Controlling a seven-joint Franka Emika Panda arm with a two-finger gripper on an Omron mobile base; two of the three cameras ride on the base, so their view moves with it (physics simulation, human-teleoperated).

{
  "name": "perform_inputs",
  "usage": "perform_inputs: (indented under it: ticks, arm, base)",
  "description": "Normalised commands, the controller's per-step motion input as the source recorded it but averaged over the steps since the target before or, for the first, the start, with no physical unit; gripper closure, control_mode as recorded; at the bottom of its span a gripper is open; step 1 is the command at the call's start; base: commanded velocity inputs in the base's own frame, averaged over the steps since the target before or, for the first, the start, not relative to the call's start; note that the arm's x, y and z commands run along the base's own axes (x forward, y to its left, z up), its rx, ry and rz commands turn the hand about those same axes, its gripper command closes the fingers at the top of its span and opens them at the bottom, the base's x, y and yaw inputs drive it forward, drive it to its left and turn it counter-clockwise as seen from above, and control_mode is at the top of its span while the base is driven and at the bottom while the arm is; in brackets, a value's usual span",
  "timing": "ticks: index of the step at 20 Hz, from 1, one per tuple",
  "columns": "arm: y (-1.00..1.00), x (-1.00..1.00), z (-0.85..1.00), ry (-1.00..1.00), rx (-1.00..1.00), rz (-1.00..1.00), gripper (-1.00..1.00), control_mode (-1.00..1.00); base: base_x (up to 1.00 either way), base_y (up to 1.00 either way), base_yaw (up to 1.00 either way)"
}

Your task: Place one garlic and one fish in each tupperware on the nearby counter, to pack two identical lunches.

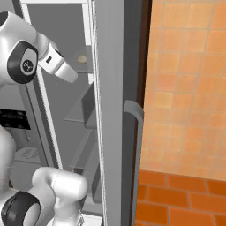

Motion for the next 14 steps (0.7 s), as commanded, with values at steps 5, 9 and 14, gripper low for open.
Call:
perform_inputs:
  ticks: [5,9,14]
  arm:
    - [-0.31,1.0,0.01,0.05,0.0,0.0,-1.0,-1.0]
    - [-0.06,1.0,-0.13,0.14,-0.07,0.0,-1.0,-1.0]
    - [-0.07,1.0,-0.18,0.15,-0.04,0.05,-1.0,-1.0]
  base:
    - [0.0,0.0,0.0]
    - [0.0,0.0,0.0]
    - [0.0,0.0,0.0]
